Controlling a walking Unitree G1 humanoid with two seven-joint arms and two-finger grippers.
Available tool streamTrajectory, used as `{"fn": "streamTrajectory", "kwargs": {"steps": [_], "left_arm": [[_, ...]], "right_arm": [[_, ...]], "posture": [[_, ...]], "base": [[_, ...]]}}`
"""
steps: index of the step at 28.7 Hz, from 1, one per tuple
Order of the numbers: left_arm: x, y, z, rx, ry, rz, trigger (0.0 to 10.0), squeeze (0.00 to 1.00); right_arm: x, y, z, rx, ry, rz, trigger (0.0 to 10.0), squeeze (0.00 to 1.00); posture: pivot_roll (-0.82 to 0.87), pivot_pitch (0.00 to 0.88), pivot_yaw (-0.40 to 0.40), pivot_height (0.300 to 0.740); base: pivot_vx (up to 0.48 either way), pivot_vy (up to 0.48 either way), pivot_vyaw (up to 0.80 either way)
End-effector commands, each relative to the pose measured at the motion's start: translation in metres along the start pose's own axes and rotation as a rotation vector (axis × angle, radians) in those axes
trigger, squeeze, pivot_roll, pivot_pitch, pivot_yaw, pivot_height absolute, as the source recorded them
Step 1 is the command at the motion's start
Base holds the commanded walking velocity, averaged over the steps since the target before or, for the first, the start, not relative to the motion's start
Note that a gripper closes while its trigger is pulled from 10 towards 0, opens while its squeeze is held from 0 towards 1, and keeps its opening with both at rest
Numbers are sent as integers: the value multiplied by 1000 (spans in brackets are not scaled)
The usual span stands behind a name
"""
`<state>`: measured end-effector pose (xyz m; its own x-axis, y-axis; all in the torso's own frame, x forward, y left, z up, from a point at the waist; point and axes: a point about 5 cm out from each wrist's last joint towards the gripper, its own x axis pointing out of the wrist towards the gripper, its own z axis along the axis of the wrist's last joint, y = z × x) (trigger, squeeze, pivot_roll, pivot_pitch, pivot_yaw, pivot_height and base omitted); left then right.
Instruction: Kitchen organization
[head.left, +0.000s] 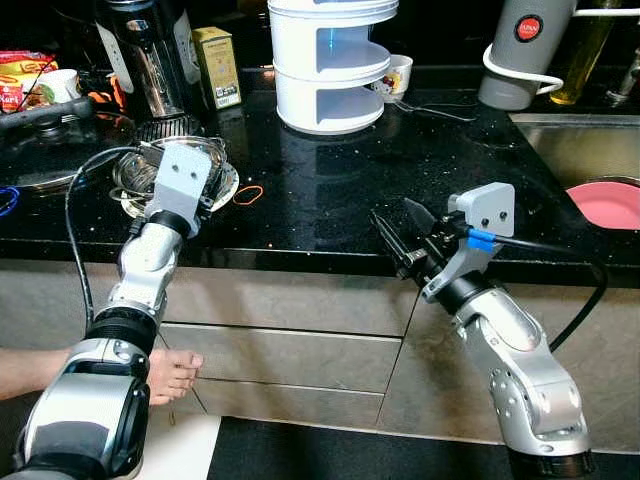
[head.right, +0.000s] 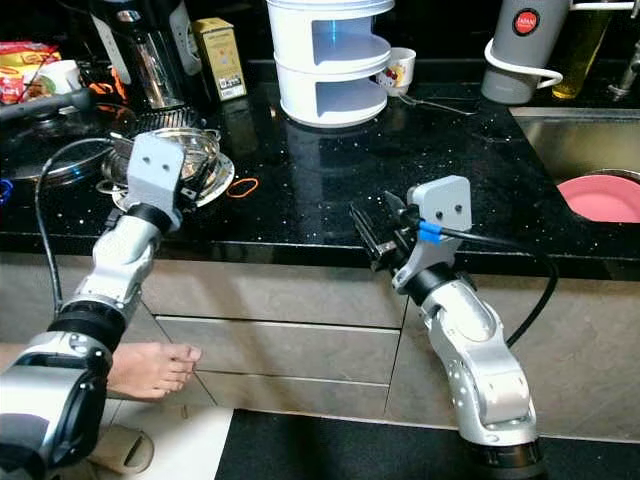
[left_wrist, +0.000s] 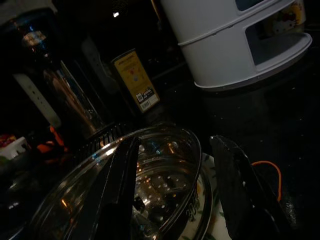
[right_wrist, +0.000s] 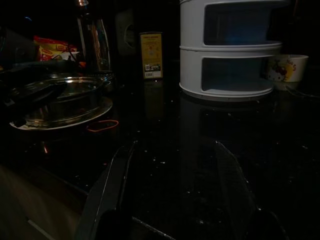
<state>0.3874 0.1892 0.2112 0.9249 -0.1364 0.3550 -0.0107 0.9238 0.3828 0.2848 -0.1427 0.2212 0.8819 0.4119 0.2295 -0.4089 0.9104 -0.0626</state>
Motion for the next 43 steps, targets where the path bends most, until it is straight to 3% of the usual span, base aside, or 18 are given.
{"fn": "streamTrajectory", "kwargs": {"steps": [1, 10, 16, 25, 35, 40, 43], "left_arm": [[-7, -4, -6, 40, 6, -10, 10000, 0], [-14, 1, -11, 59, -1, 27, 10000, 0], [-23, 14, -20, 92, 24, 141, 10000, 0], [-30, 27, -31, 80, 79, 217, 10000, 0], [-31, 27, -32, 62, 85, 244, 10000, 0], [-33, 24, -35, 14, 94, 250, 10000, 0], [-35, 23, -40, -86, 118, 274, 10000, 0]], "right_arm": [[-2, 2, -1, -1, 7, 6, 10000, 0], [-1, 3, -2, 0, 9, 10, 10000, 0], [0, 1, -2, -4, 5, 8, 10000, 0], [-1, 0, 0, -8, 4, 5, 10000, 0], [-3, -1, 1, -15, 6, 3, 10000, 0], [-4, -1, 2, -18, 9, 6, 10000, 0], [-4, -2, 3, -22, 11, 6, 10000, 0]], "posture": [[-165, 75, 53, 740], [-162, 63, 54, 740], [-163, 64, 52, 740], [-174, 74, 52, 740], [-184, 83, 48, 740], [-191, 86, 44, 740], [-194, 86, 43, 740]], "base": [[0, 0, 0], [0, 0, 0], [0, 0, 0], [0, 0, 0], [0, 0, 0], [0, 0, 0], [0, 0, 0]]}}
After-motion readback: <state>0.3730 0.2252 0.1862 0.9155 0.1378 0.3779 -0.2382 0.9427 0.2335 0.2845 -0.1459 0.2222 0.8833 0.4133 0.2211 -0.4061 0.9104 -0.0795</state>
